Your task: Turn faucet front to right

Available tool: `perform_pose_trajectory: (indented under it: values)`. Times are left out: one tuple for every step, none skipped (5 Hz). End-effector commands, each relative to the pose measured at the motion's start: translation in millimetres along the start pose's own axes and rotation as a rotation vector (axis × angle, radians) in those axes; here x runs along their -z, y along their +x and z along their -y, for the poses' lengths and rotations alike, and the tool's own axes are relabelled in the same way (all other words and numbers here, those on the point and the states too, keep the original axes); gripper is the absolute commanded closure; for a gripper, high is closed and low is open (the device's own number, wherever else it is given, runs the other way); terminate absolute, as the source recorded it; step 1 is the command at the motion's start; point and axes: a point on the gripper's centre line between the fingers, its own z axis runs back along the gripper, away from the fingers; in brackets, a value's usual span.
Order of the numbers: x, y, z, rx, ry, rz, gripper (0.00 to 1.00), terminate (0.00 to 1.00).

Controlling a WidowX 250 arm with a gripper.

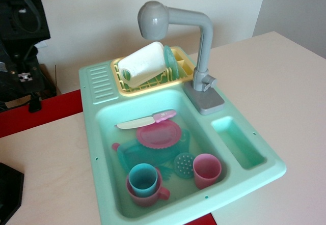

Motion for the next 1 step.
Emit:
perform_pose_trajectory:
  values:
    - [-4.6, -13.2, -4.9, -0.003, 0.029, 0.072, 0.00, 1.00]
